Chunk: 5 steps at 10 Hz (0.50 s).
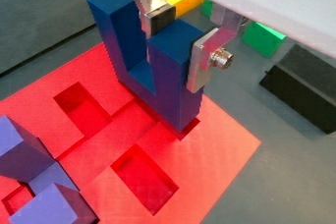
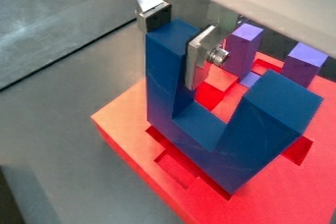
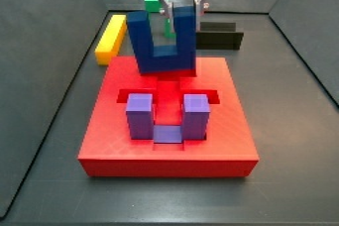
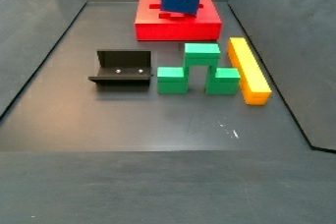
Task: Pick up the blue object. Move up. Place the blue object on the fixture. Regrasp the blue object. Move to above the board. Insert the blue object.
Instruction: Insert the blue object.
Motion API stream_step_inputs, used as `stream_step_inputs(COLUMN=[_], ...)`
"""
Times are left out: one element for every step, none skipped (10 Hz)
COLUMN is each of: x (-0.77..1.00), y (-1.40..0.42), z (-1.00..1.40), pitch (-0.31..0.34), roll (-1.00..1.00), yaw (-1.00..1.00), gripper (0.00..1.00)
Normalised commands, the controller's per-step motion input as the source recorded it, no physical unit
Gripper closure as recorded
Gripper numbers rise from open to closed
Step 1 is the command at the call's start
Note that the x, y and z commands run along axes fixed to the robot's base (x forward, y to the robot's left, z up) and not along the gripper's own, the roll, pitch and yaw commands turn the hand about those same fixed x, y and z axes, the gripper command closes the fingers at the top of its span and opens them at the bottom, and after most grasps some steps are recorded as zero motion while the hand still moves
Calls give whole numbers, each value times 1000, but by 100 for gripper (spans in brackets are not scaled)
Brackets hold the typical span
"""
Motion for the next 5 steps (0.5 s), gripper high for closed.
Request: stream_step_inputs(x=[23,69,77,71,123], y=[-34,0,0,51,117], z=[-234,-234,-220,-280,-343], pitch=[0,0,0,0,0], roll=[24,0,7,0,-47], yaw=[0,0,0,0,0], gripper=[100,100,100,100,100])
